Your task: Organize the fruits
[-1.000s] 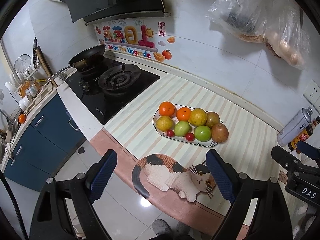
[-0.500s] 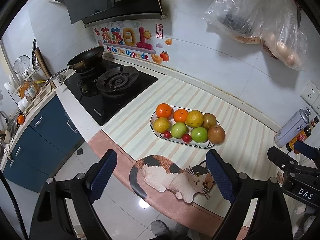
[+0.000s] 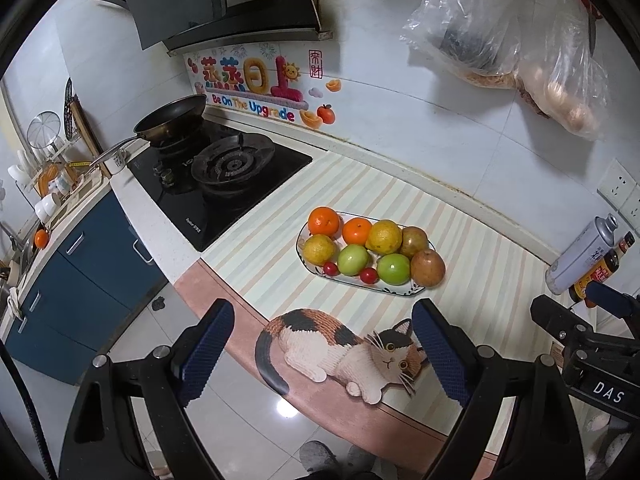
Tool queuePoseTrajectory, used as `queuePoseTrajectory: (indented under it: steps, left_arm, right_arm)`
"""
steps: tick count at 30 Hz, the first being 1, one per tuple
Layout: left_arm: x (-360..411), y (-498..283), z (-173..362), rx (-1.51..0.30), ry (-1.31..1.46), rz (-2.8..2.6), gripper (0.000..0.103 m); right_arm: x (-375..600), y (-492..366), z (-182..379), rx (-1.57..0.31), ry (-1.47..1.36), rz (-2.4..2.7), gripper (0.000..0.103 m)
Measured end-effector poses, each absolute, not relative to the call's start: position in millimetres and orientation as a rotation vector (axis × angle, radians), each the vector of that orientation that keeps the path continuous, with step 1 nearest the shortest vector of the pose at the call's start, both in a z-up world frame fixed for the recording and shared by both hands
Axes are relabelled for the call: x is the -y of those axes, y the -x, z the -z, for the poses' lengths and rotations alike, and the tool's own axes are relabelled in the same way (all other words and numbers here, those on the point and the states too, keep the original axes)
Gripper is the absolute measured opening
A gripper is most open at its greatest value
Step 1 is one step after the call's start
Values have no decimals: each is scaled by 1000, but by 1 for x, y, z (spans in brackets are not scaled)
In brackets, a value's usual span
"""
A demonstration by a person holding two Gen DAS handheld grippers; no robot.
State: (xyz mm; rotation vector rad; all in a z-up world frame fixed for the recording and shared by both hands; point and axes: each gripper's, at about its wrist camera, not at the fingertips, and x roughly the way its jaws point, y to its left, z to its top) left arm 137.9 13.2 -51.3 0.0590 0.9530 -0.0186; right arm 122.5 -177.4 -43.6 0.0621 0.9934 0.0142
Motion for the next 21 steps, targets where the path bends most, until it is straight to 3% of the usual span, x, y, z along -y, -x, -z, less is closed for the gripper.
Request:
queuePoseTrajectory:
  steps: [21]
  left_arm:
    - [-12, -129, 49, -946, -52, 12, 91]
  right_arm:
    - [180, -112, 37, -986, -56, -27, 97]
